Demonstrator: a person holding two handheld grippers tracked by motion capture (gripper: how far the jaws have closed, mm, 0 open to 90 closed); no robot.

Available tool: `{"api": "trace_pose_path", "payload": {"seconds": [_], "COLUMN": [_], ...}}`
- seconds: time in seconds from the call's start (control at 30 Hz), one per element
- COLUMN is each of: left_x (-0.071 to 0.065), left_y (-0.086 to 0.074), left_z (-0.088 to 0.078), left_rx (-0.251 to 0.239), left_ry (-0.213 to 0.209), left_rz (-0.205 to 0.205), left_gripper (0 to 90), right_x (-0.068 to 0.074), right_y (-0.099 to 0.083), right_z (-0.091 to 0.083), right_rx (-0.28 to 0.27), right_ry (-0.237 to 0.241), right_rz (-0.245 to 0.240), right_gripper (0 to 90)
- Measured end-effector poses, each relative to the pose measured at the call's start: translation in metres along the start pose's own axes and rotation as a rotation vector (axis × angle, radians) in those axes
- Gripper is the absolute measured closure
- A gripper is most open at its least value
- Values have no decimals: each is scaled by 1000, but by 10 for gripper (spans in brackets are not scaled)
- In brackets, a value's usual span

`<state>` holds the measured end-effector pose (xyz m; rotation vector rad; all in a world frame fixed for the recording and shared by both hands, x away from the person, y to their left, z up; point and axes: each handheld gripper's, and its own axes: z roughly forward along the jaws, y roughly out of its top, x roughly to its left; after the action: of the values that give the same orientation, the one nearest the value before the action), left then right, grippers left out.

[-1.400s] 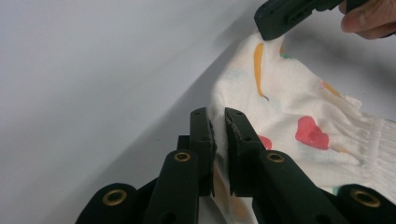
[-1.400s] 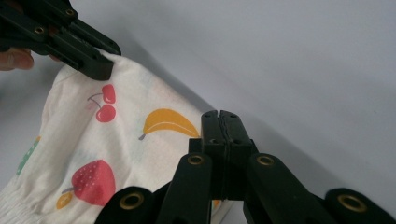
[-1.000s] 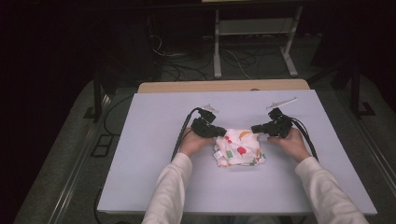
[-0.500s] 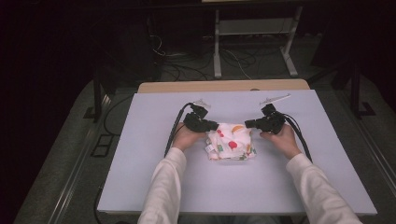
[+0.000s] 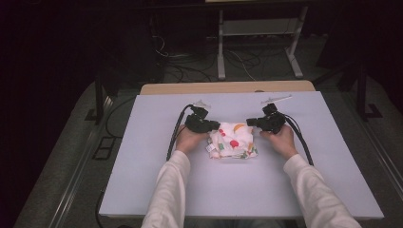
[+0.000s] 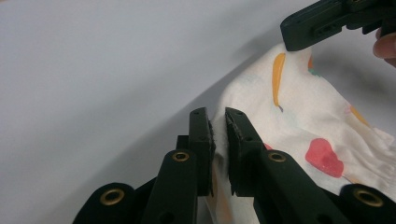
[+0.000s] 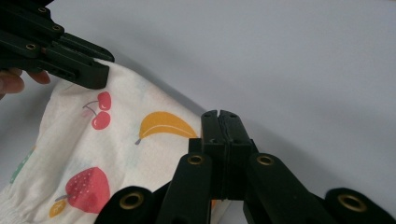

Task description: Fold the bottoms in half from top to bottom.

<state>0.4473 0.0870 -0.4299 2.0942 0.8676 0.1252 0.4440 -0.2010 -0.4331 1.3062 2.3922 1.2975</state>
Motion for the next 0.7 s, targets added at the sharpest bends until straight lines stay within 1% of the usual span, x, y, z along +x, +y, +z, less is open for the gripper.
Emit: {"api": "trace_pose_path", "payload": {"seconds": [0.07,0.13,0.23,0.27,0.3,0.33,0.37,0.43,0.5,0.6,0.63,0.7], "left_x": [1,2,5,6,7,7,8,11,13,16,17,19], "left_y": [0,-1,-2,-3,-3,-3,-3,-6,-9,-13,-14,-15], "left_z": [1,1,1,1,1,2,2,1,0,-5,-6,-10], "left_rx": [-3,-7,-13,-15,-13,-6,0,-7,-17,-32,-38,-44], "left_ry": [2,-8,-16,-16,-8,16,28,14,9,8,6,7], "left_rz": [6,7,-8,-19,-28,-42,-59,-85,-104,-133,-140,-139], "left_gripper": [808,803,790,768,719,629,550,481,416,349,318,253], "right_x": [0,-1,-2,-2,-2,-2,-3,-2,0,3,4,4], "right_y": [1,0,0,0,0,-1,-1,-2,-2,-2,-2,-2], "right_z": [2,4,6,7,7,6,6,6,6,5,4,1], "right_rx": [4,5,0,-4,-12,-21,-34,-49,-47,-42,-41,-44], "right_ry": [-7,-9,-7,-8,-11,-14,-10,-10,-17,-46,-51,-53], "right_rz": [0,2,5,4,6,14,19,27,16,-18,-23,-22], "right_gripper": [888,888,882,877,866,826,783,707,627,534,492,431]}}
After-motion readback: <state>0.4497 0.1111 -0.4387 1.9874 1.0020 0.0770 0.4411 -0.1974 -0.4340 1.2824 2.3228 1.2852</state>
